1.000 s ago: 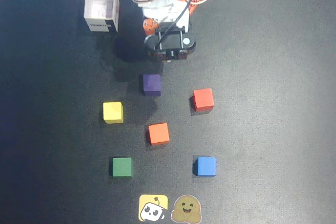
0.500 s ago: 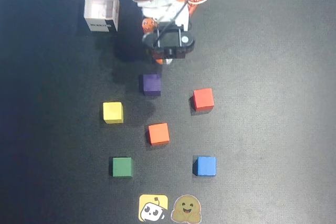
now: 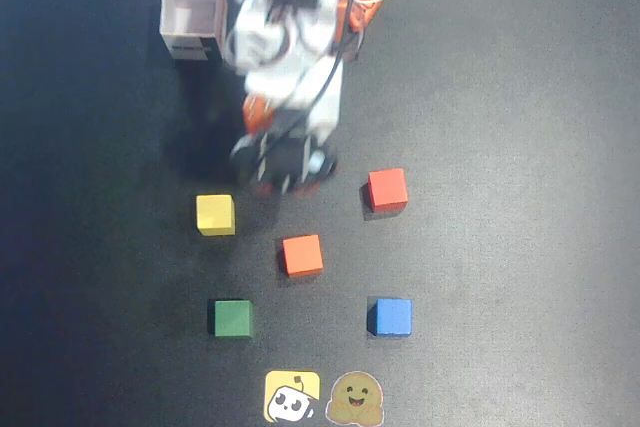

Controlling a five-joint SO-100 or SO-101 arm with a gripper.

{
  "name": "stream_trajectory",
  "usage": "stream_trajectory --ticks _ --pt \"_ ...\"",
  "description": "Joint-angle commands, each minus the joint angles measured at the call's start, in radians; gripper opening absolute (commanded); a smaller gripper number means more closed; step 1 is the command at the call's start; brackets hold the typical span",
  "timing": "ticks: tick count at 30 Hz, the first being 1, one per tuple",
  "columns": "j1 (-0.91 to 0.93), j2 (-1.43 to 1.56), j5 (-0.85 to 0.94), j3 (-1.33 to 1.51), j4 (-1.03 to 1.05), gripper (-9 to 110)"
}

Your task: Put the yellow cube on top of the red cube.

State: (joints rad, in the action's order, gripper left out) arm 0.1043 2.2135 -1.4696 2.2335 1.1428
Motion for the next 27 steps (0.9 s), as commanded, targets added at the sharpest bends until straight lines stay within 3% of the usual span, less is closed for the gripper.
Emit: stream_trajectory --ticks 1,13,27 --pt "0.034 -0.126 -0.008 -0.15 -0.002 17" --pt "0.129 -0.403 -0.006 -0.308 -0.034 24" --pt "0.144 -0.574 0.025 -0.367 -0.071 24"
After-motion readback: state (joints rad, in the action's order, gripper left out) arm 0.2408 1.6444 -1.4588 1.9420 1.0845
